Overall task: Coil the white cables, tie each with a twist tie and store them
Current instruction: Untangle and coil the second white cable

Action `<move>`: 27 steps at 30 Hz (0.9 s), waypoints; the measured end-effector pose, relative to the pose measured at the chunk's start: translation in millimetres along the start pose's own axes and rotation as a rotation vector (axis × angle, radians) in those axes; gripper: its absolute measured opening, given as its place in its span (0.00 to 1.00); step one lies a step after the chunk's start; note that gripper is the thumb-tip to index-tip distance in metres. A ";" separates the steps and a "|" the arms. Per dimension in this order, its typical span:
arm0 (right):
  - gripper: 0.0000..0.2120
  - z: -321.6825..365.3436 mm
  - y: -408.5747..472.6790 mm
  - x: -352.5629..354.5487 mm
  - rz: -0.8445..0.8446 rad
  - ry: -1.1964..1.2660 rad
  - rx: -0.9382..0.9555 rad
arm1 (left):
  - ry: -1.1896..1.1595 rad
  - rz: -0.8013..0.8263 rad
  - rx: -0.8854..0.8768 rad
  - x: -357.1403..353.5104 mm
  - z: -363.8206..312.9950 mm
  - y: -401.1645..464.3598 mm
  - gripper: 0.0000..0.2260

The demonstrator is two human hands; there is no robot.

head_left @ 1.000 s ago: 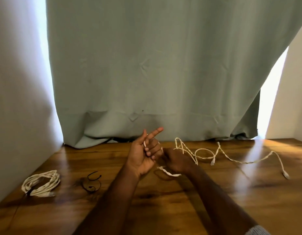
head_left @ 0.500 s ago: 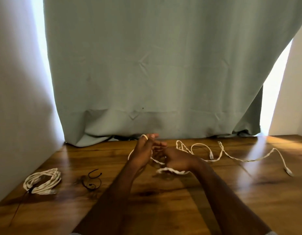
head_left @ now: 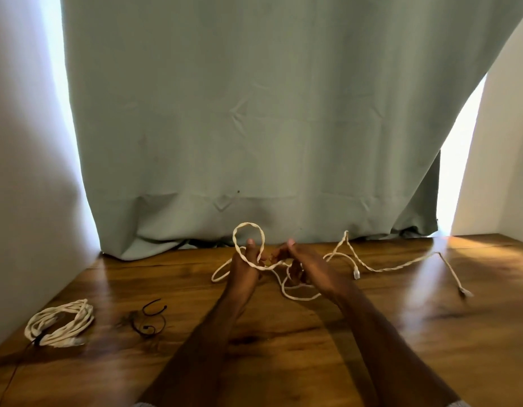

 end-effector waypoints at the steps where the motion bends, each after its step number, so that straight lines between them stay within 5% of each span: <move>1: 0.16 4.5 -0.6 -3.1 0.030 -0.150 0.059 | -0.060 0.014 0.042 -0.7 0.7 -0.9 0.23; 3: 0.09 9.3 3.2 -6.3 0.051 -0.476 0.182 | -0.091 0.053 0.093 -3.6 1.4 -1.6 0.23; 5: 0.06 17.2 3.7 2.4 -0.039 -0.473 0.282 | 0.020 0.119 0.115 -9.3 -2.5 -7.3 0.21; 8: 0.09 36.9 -15.3 38.5 -0.445 -0.425 0.439 | 0.317 0.228 0.087 -21.2 -5.7 -20.3 0.20; 11: 0.14 35.9 -27.9 66.8 -0.832 -0.882 0.232 | 0.387 0.404 0.110 -42.9 -6.2 -32.1 0.21; 13: 0.16 29.2 -21.0 73.6 -0.835 -1.067 0.077 | 0.240 0.534 0.153 -57.0 -10.2 -39.0 0.20; 17: 0.16 24.1 -8.0 75.4 -0.744 -1.046 0.077 | 0.034 0.579 0.105 -60.1 -13.6 -36.6 0.13; 20: 0.24 2.6 10.7 56.2 -0.422 -0.892 0.051 | 0.032 0.505 0.148 -52.3 -0.4 -31.7 0.11; 22: 0.17 -14.2 16.5 43.8 -0.271 -0.946 -0.034 | 0.036 0.449 0.195 -46.9 6.5 -27.9 0.13; 24: 0.12 -17.1 14.1 50.6 -0.325 -0.984 -0.081 | -0.008 0.378 0.229 -39.8 8.8 -24.1 0.16; 27: 0.14 -2.3 -1.5 81.5 -0.635 -0.853 -0.026 | -0.129 0.354 0.198 -32.6 6.3 -20.0 0.18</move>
Point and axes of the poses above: each hand's wrist, its own y-axis towards the middle knuckle, its own x-axis out of the back of the hand, z = x × y, the point moved 7 cm from there along y, towards the middle knuckle, and after that the axes turned 9 degrees about z, right-handed, at the moved point
